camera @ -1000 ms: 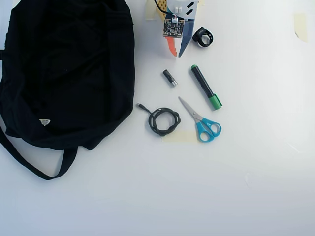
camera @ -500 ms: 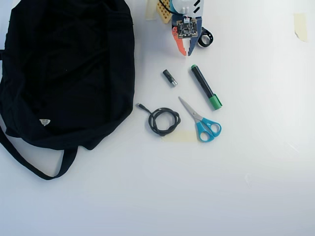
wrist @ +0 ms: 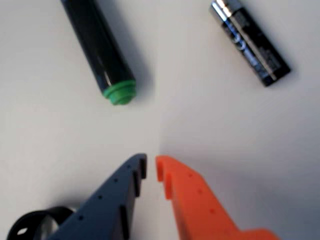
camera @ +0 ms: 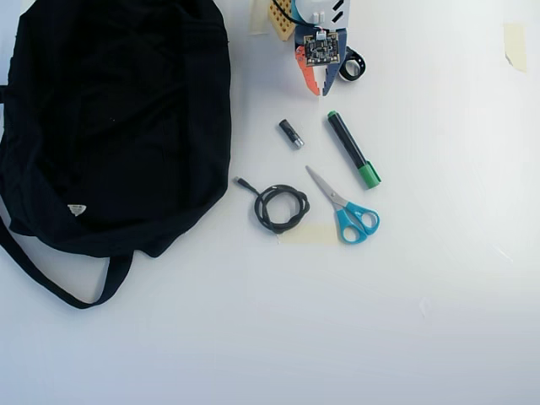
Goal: Put the bike light into the black bag
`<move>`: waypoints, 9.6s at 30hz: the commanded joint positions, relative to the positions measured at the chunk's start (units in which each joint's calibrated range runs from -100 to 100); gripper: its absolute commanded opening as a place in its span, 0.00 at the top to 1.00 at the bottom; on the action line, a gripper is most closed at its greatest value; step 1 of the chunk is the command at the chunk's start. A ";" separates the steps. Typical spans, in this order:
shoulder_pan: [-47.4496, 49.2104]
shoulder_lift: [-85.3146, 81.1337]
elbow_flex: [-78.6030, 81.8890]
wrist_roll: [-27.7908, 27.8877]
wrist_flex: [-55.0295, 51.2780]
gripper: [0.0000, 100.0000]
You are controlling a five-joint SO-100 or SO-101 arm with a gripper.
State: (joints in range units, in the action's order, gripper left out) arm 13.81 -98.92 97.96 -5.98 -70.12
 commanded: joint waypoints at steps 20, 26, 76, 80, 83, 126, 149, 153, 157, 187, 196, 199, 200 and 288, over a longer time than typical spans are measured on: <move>0.40 7.80 0.43 0.27 38.25 0.98; -2.30 18.26 -4.87 0.32 53.75 0.98; -9.62 76.02 -79.81 8.19 57.45 0.98; -9.18 75.68 -80.35 8.19 50.31 0.98; -7.31 74.61 -83.76 8.13 39.11 0.98; 24.63 58.26 -69.56 -10.95 -24.03 0.98; 26.58 57.26 -47.01 -11.27 -11.28 0.88; 26.43 57.26 -46.47 -11.27 -11.28 0.77; 26.20 57.34 -44.95 -11.06 -10.93 0.72; 25.23 57.26 -27.07 -8.86 7.24 0.71; 23.73 57.26 -24.64 -8.59 7.58 0.71; 23.73 57.26 -24.64 -8.54 8.01 0.73; 23.81 57.26 -24.64 -8.49 8.10 0.76; -57.94 64.23 -63.54 4.20 28.43 0.98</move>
State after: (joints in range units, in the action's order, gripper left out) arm -38.13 -37.73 37.03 -2.12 -45.30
